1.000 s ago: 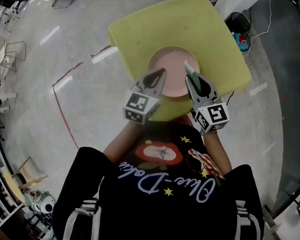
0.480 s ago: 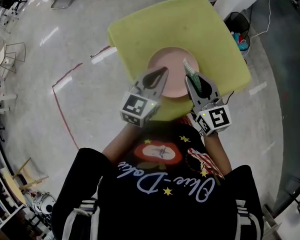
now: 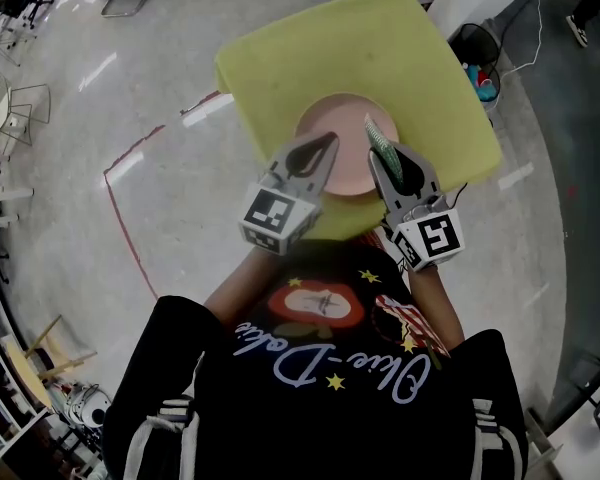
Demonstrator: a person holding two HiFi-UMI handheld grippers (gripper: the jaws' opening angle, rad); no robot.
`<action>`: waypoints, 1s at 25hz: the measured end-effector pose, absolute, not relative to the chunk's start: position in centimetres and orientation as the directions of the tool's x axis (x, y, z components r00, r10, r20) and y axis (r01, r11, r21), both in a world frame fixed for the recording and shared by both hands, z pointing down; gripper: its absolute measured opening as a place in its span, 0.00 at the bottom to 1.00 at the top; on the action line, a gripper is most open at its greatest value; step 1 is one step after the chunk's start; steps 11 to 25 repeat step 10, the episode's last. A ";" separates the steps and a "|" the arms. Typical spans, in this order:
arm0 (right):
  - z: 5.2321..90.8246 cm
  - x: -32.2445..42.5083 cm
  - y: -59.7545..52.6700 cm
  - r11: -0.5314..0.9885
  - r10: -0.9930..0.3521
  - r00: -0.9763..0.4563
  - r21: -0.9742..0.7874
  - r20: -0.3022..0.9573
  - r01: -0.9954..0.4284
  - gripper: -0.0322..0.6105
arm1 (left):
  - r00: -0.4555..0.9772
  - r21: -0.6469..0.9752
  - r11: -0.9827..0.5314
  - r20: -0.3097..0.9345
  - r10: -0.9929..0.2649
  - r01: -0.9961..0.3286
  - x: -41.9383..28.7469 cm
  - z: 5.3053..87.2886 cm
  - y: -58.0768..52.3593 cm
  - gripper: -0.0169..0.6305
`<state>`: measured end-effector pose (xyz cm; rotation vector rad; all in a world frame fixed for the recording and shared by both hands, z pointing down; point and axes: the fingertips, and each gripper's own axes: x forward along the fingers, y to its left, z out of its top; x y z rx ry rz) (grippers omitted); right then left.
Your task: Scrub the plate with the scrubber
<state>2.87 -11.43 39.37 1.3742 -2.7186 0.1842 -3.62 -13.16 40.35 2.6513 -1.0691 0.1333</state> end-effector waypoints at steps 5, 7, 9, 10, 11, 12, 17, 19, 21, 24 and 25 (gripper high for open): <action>39.4 2.8 -11.6 0.577 -0.801 -0.582 -0.079 0.142 -0.813 0.15 | 0.721 0.223 -0.686 0.180 -0.669 -0.693 -3.8 40.0 -13.3 0.04; 39.5 2.7 -11.6 0.577 -0.801 -0.582 -0.076 0.141 -0.813 0.15 | 0.720 0.224 -0.685 0.179 -0.670 -0.693 -3.9 40.0 -13.4 0.04; 39.4 2.6 -11.7 0.579 -0.800 -0.583 -0.071 0.140 -0.812 0.15 | 0.719 0.225 -0.684 0.177 -0.672 -0.694 -4.0 39.9 -13.5 0.04; 39.4 2.6 -11.8 0.580 -0.800 -0.583 -0.069 0.140 -0.812 0.15 | 0.719 0.225 -0.684 0.177 -0.672 -0.694 -4.0 39.9 -13.5 0.04; 39.4 2.6 -11.8 0.580 -0.800 -0.583 -0.069 0.140 -0.812 0.15 | 0.719 0.225 -0.684 0.177 -0.672 -0.694 -4.0 39.9 -13.5 0.04; 39.4 2.6 -11.8 0.580 -0.800 -0.583 -0.069 0.140 -0.812 0.15 | 0.719 0.225 -0.684 0.177 -0.672 -0.694 -4.0 39.9 -13.5 0.04; 39.4 2.6 -11.8 0.580 -0.800 -0.583 -0.069 0.140 -0.812 0.15 | 0.719 0.225 -0.684 0.177 -0.672 -0.694 -4.0 39.9 -13.5 0.04; 39.4 2.6 -11.8 0.580 -0.800 -0.583 -0.069 0.140 -0.812 0.15 | 0.719 0.225 -0.684 0.177 -0.672 -0.694 -4.0 39.9 -13.5 0.04; 39.4 2.6 -11.8 0.580 -0.800 -0.583 -0.069 0.140 -0.812 0.15 | 0.719 0.225 -0.684 0.177 -0.672 -0.694 -4.0 39.9 -13.5 0.04; 39.4 2.6 -11.8 0.580 -0.800 -0.583 -0.069 0.140 -0.812 0.15 | 0.719 0.225 -0.684 0.177 -0.672 -0.694 -4.0 39.9 -13.5 0.04; 39.4 2.6 -11.8 0.580 -0.800 -0.583 -0.069 0.140 -0.812 0.15 | 0.719 0.225 -0.684 0.177 -0.672 -0.694 -4.0 39.9 -13.5 0.04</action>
